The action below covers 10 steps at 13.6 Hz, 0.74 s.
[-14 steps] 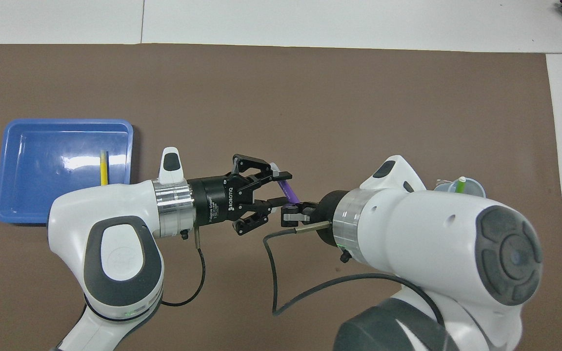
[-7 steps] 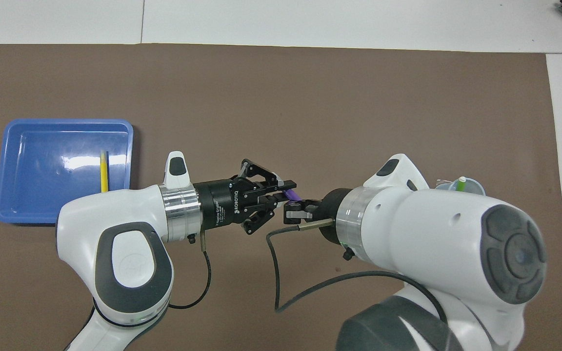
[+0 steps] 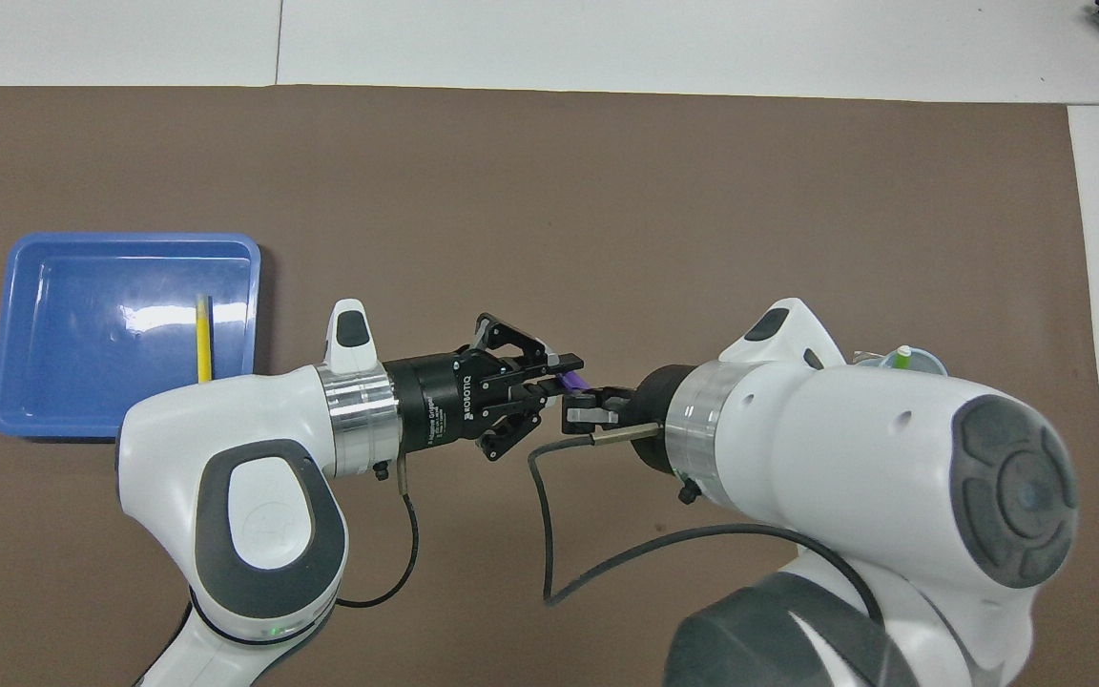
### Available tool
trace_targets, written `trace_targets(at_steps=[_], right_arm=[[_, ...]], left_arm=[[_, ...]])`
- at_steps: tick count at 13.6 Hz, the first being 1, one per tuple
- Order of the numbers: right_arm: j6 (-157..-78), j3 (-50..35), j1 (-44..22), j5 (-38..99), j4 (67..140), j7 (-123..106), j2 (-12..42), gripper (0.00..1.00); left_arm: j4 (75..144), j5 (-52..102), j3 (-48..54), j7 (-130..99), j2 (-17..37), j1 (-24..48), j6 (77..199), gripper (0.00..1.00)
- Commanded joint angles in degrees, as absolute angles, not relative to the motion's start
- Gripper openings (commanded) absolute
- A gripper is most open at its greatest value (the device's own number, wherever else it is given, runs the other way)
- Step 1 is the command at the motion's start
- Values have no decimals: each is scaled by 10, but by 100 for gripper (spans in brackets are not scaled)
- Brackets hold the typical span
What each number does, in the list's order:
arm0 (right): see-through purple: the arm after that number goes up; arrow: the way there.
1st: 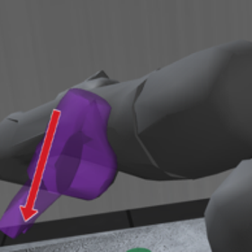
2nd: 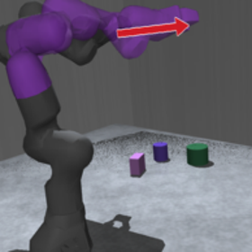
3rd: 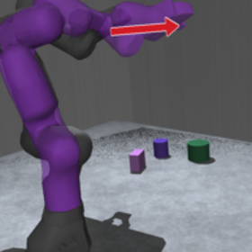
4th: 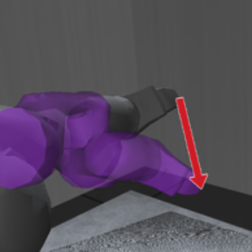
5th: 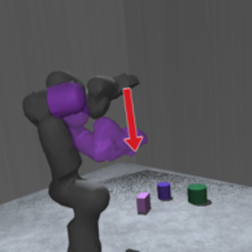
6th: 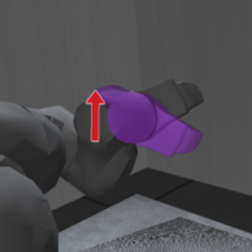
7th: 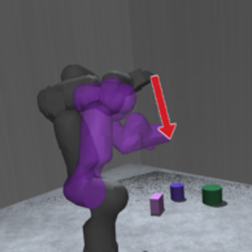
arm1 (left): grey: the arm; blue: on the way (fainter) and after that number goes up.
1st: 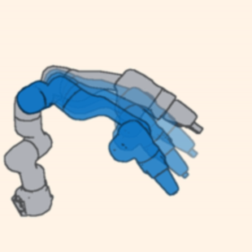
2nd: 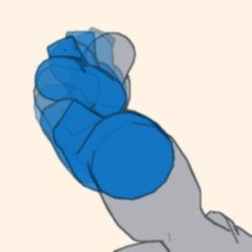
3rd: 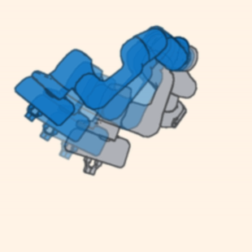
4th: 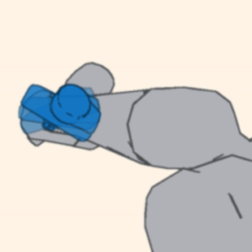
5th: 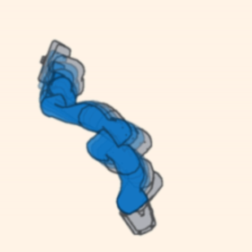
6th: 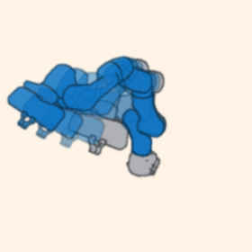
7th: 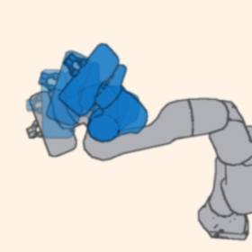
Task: Right arm passes pens to left for tray arrangement
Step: 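Grasp the purple pen from the right gripper with the left gripper, then lay the purple pen in the tray with the left gripper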
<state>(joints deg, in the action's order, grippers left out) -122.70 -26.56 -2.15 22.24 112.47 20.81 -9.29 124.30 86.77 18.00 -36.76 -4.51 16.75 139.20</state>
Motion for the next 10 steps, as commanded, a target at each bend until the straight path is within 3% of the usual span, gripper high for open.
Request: trace_targets(at_steps=[1, 2, 7, 10], right_arm=[[-1234, -267, -4, 236, 1133, 194, -98, 71], [-1232, -267, 0, 235, 1134, 188, -98, 100], [-1188, -267, 109, 224, 1146, -3, -100, 100], [-1194, -267, 138, 191, 1172, -31, -99, 84]], left_arm=[[1253, 880, 175, -370, -59, 179, 1400, 0], [1253, 880, 175, -370, -59, 178, 1400, 0], [1258, 840, 173, -357, -59, 173, 1393, 0], [1258, 770, 172, -354, -57, 173, 1390, 0]])
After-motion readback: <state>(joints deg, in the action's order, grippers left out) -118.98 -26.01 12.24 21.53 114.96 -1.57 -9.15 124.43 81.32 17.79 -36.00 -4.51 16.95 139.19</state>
